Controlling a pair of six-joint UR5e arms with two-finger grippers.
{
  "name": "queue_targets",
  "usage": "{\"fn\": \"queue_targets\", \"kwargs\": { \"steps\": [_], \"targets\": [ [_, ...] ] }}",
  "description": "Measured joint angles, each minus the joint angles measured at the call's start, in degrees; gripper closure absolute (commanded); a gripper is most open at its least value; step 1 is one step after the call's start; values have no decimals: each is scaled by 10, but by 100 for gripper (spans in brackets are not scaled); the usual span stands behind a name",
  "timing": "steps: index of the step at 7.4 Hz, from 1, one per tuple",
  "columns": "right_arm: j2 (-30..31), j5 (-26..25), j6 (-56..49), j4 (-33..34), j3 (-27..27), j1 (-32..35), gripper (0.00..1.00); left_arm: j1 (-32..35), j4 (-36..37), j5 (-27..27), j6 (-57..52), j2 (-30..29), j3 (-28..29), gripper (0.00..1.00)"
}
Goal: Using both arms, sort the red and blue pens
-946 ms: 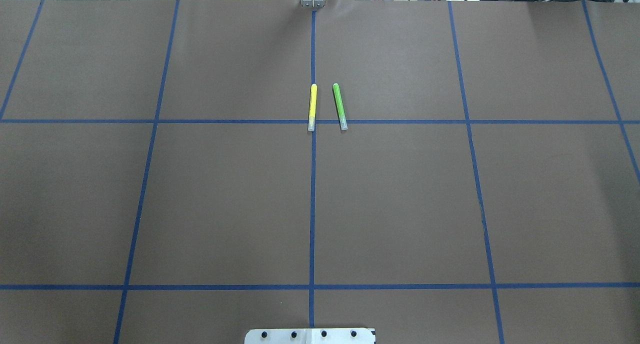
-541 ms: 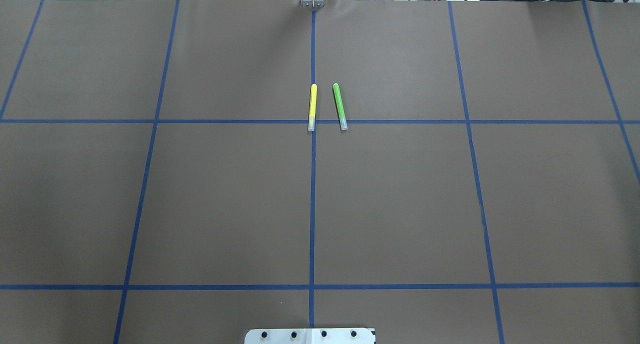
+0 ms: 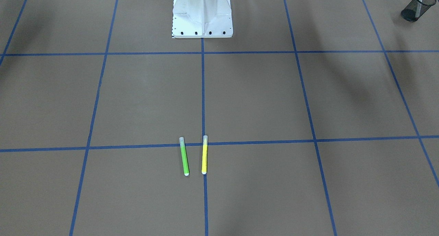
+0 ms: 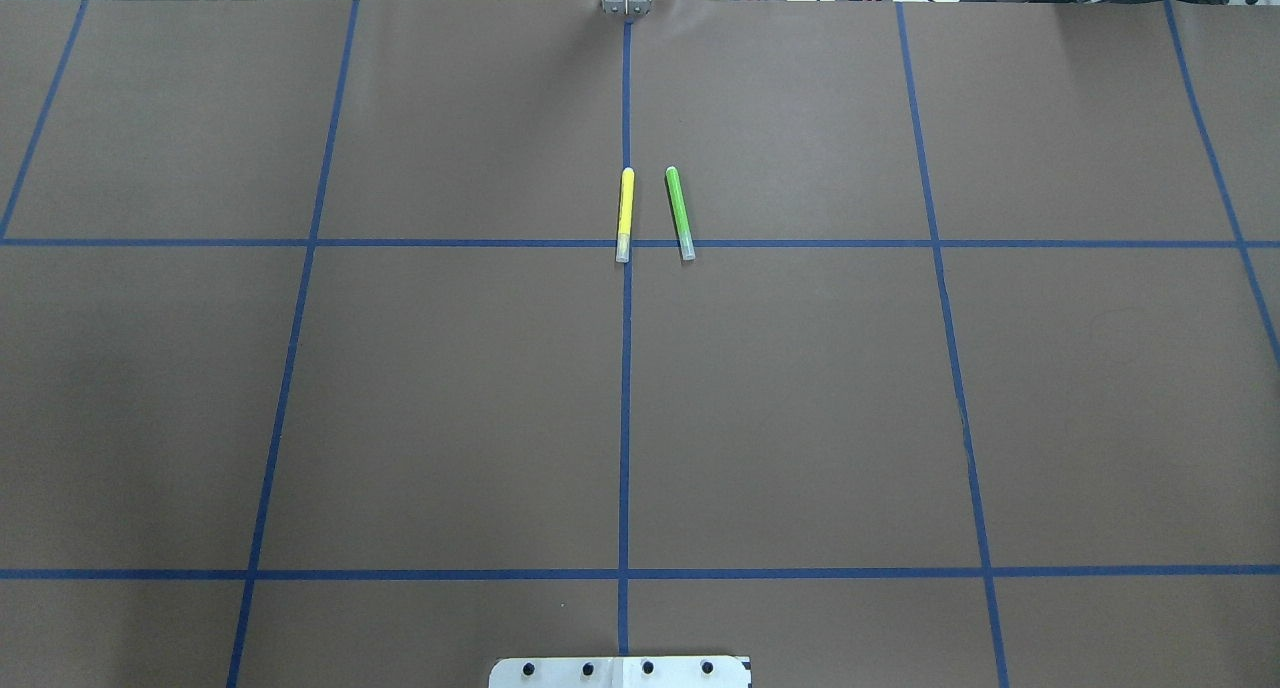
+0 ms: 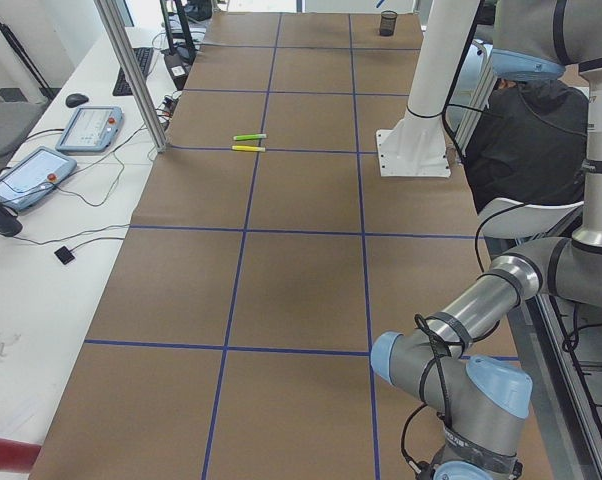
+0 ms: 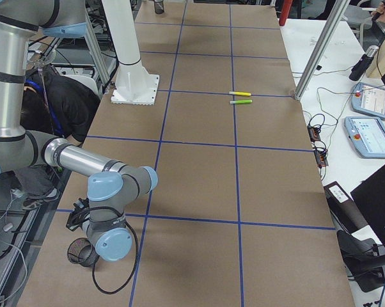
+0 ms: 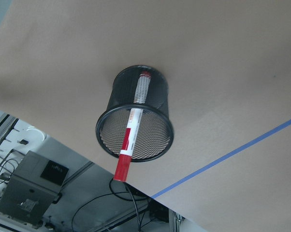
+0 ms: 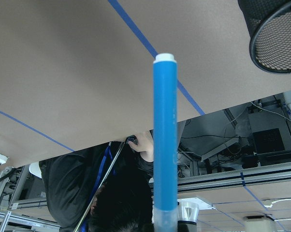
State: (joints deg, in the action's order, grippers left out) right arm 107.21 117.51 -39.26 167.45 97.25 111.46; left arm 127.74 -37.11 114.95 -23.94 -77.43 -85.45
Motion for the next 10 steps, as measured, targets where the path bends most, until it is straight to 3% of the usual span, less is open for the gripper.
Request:
{"fn": "queue_targets", "kwargs": {
  "steps": [2, 6, 10],
  "targets": [
    [0, -31, -8, -19, -24, 20, 100, 0, -8, 5, 0, -2, -35, 0],
    [-14, -50, -23, -102, -143, 39, 100, -1, -7, 14, 1, -3, -68, 0],
    [-16, -61, -30, -114, -166, 51, 100, -1, -5, 15, 1, -2, -74, 0]
  ]
}}
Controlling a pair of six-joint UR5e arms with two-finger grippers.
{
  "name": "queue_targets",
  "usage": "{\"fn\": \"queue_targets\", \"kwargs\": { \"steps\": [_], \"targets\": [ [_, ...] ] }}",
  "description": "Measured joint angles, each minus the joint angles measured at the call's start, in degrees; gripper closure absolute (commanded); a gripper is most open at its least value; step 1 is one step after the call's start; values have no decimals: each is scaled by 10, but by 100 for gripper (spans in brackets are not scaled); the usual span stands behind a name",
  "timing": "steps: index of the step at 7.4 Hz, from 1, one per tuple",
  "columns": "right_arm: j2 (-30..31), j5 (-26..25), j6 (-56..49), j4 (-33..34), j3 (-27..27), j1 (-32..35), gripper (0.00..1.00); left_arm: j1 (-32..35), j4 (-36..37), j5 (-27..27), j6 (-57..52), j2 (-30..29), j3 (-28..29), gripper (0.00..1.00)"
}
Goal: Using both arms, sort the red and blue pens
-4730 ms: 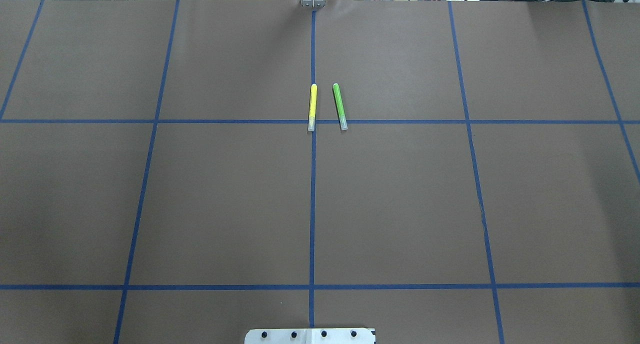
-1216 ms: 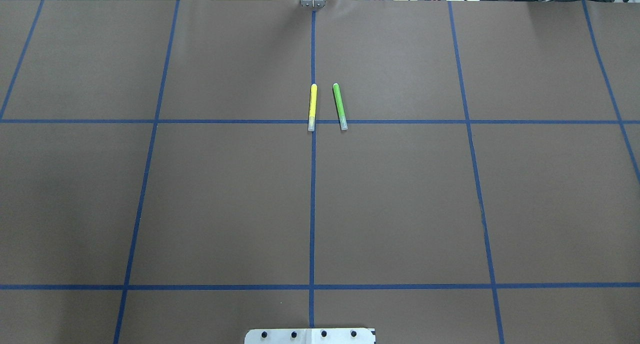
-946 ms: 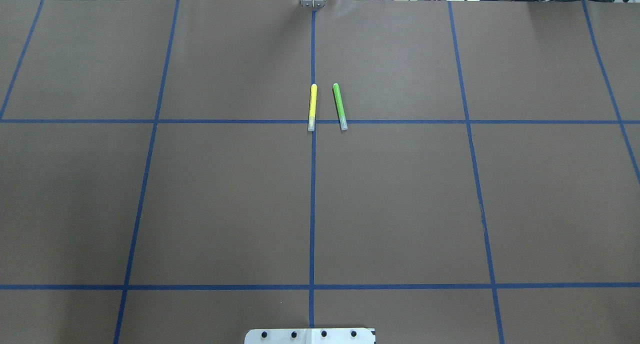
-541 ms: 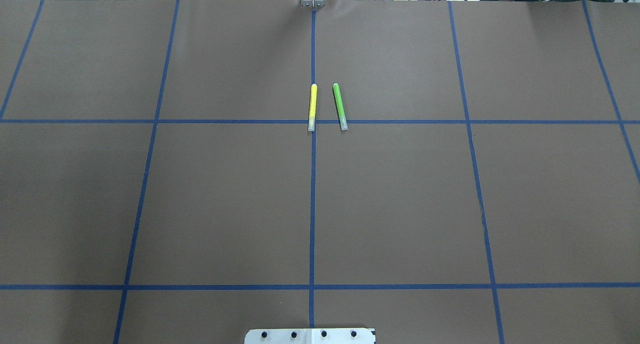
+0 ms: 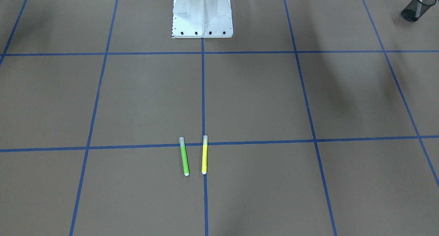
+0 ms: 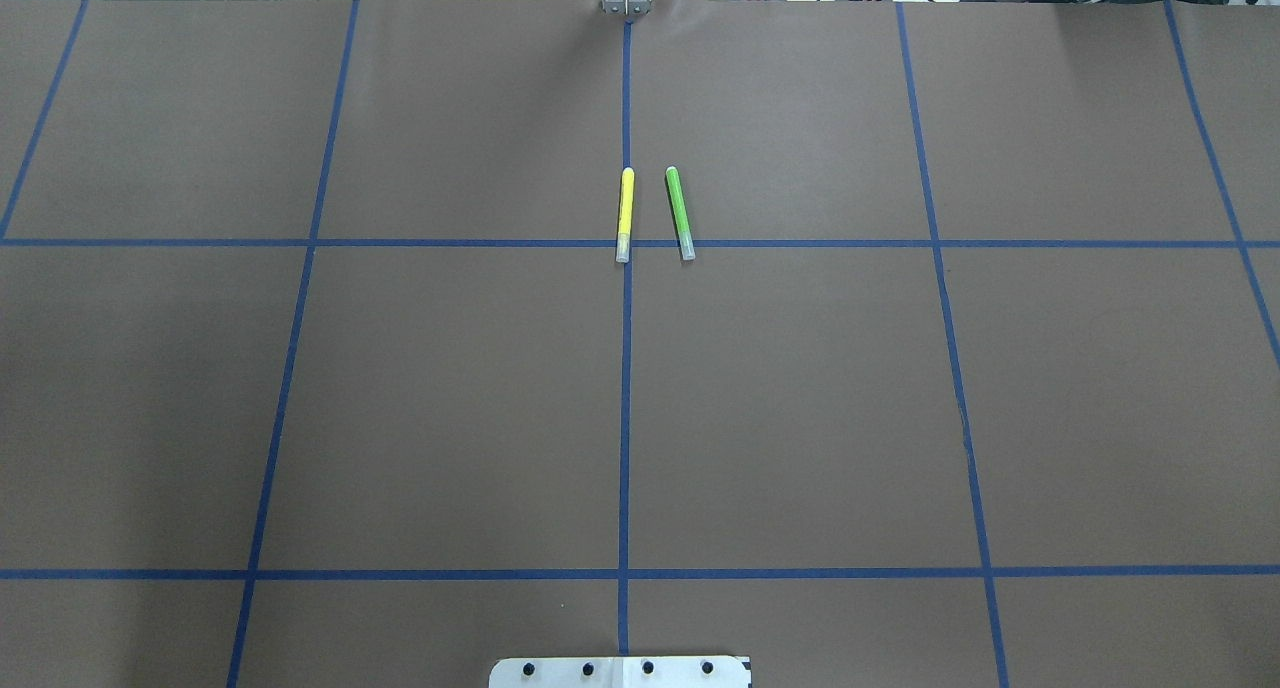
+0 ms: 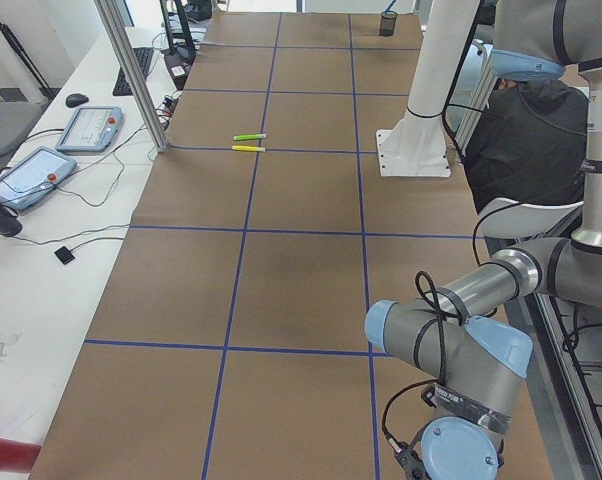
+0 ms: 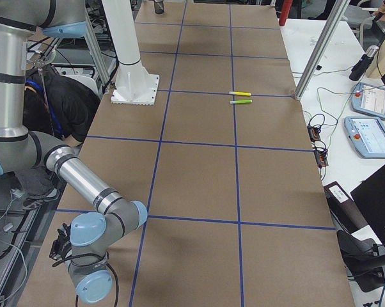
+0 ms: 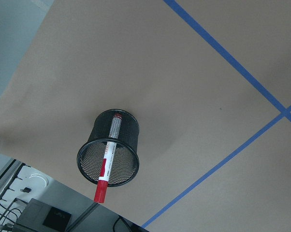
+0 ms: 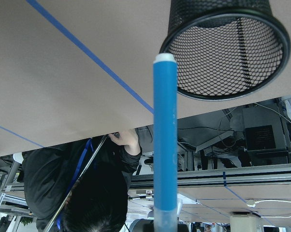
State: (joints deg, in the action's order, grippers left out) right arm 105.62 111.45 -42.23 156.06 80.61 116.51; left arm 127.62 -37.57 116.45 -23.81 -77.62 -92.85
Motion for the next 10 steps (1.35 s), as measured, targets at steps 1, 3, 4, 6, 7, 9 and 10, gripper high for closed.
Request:
{"fn": "queue_targets", "kwargs": {
  "steps": [1, 3, 4, 6, 7, 9, 10],
  "targets": [
    [1, -1, 0, 0, -3, 1, 100, 0, 0, 0, 0, 0, 0, 0],
    [2, -2, 2, -2, -16, 2, 100, 0, 1, 2, 0, 0, -2, 0],
    [2, -3, 2, -2, -20, 3, 100, 0, 1, 2, 0, 0, -3, 0],
    [2, -2, 6, -7, -30, 3, 100, 0, 3, 3, 0, 0, -4, 0],
    [1, -2, 8, -19, -38, 4, 100, 0, 5, 3, 0, 1, -4, 0],
    [-2, -1, 10, -40, -53, 4, 100, 0, 6, 3, 0, 2, -4, 0],
    [-2, 0, 11, -43, -55, 4, 69, 0, 7, 3, 0, 3, -4, 0]
  ]
}}
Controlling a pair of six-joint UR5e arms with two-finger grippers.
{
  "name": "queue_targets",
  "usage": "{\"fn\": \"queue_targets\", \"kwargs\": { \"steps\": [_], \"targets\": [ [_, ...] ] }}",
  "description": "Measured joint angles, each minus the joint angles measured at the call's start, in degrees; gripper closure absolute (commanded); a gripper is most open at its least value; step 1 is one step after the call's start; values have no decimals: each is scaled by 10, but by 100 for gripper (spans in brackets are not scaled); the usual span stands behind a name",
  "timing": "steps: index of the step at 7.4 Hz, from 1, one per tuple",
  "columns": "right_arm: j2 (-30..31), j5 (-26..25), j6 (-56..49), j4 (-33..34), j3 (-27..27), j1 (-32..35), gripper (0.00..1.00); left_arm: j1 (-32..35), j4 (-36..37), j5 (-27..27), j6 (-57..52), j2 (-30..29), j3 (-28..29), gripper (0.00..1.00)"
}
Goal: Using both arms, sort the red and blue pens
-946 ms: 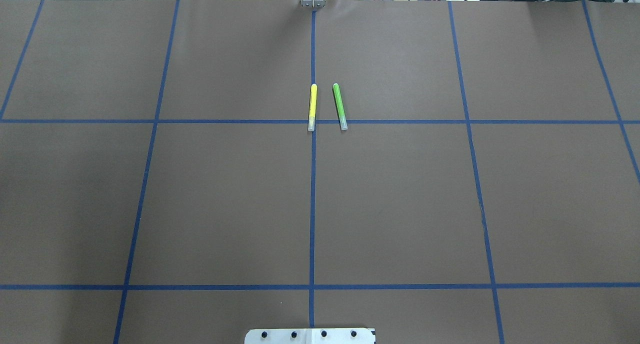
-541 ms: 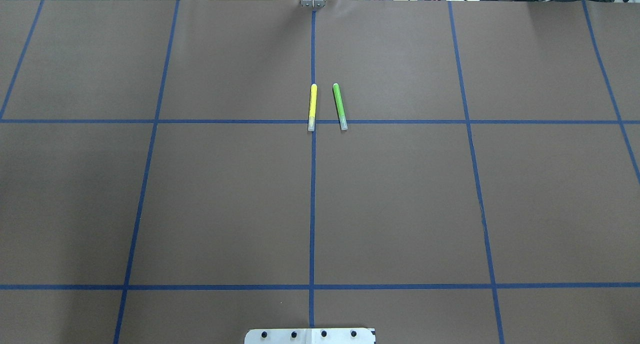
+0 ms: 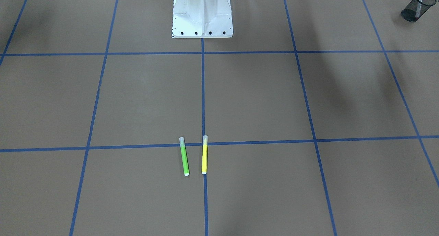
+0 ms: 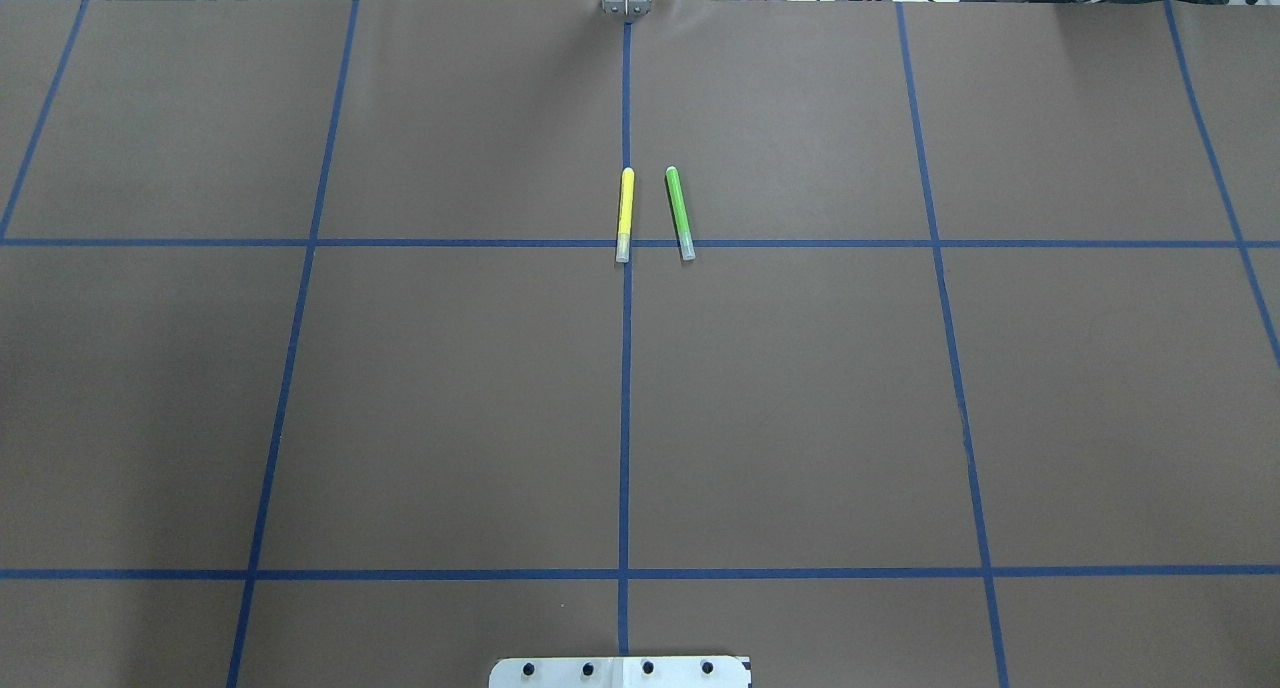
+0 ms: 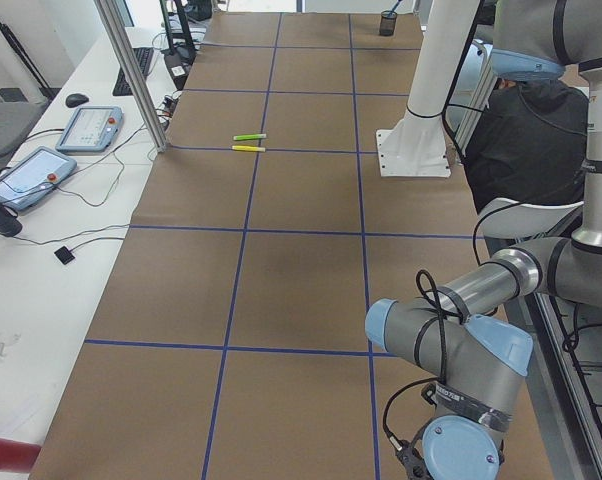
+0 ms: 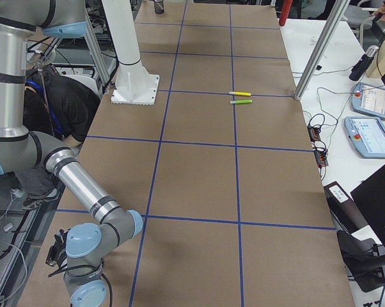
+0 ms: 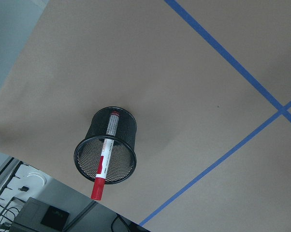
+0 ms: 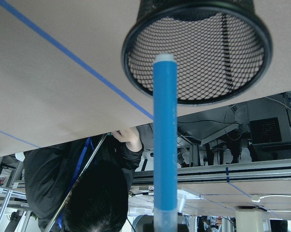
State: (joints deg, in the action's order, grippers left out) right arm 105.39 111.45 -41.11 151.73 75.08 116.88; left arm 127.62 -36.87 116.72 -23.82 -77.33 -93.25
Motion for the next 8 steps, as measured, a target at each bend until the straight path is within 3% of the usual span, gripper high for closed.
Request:
{"fn": "queue_targets", "kwargs": {
  "steps": [1, 5, 8],
  "targets": [
    [0, 1, 5, -5, -1, 0, 1, 0, 0, 0, 0, 1, 0, 0],
    [-9, 8, 15, -33, -3, 0, 0, 0, 1, 0, 0, 1, -3, 0],
    [-69, 10, 15, -56, 7, 0, 0, -1, -4, 6, -1, -5, -44, 0]
  ]
}}
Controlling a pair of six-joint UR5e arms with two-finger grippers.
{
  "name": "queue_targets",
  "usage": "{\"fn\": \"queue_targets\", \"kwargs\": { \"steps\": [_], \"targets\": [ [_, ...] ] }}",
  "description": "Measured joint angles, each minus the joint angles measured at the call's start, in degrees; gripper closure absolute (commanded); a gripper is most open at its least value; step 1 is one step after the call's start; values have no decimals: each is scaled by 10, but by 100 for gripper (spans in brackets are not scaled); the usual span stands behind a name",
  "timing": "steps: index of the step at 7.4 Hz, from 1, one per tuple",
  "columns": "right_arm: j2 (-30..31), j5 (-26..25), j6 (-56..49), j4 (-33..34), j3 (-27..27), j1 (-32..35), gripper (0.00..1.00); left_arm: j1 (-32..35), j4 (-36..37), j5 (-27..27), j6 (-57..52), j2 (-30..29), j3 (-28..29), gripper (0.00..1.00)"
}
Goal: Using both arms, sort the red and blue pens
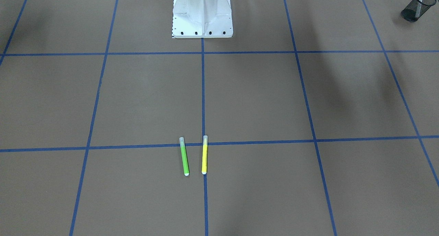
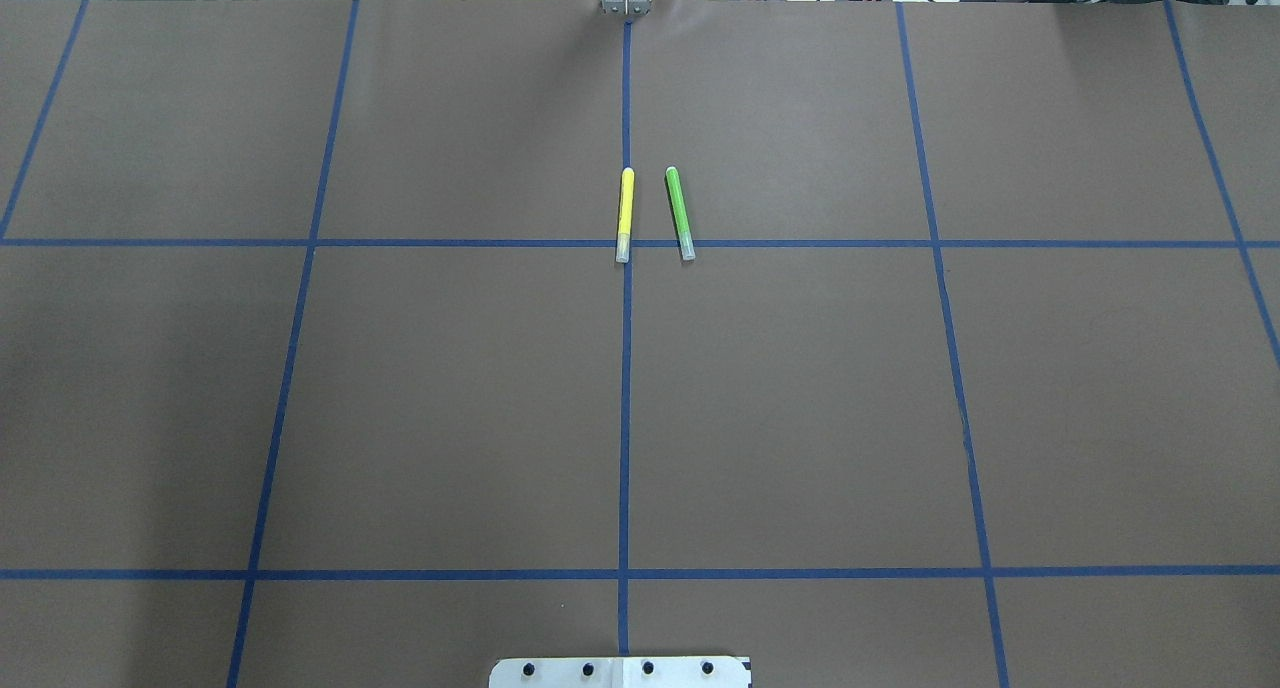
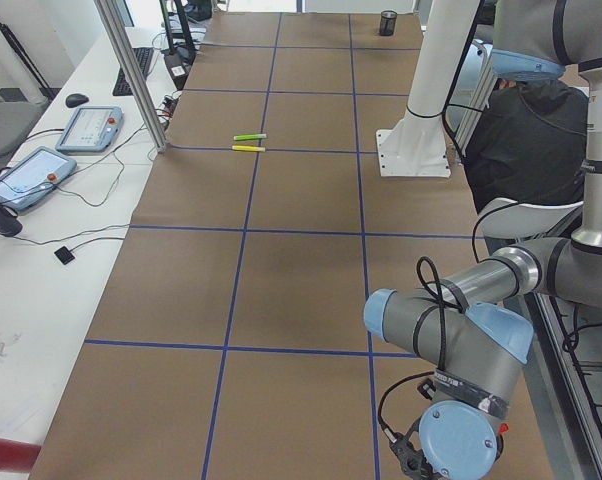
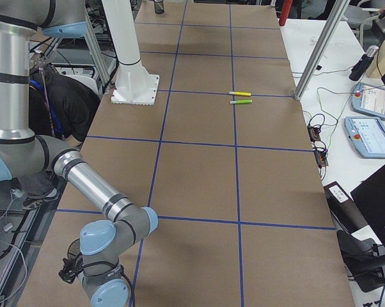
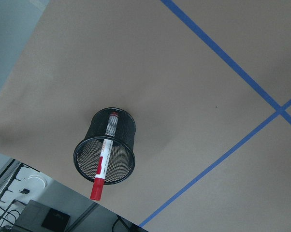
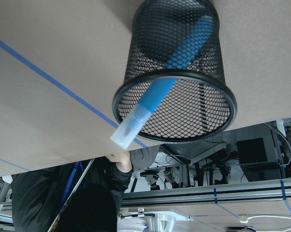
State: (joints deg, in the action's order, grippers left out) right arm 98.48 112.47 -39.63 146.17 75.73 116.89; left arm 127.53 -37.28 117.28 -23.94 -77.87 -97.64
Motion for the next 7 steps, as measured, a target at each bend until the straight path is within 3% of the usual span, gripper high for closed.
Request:
{"fn": "queue_targets", "kwargs": {
  "steps": [3, 7],
  "targets": [
    [-36, 55, 0, -118, 47, 0, 0, -12, -46, 14, -4, -16, -52, 0],
    [-35, 211, -6, -300, 63, -7, 0, -96, -221, 66, -1, -19, -54, 0]
  ]
}}
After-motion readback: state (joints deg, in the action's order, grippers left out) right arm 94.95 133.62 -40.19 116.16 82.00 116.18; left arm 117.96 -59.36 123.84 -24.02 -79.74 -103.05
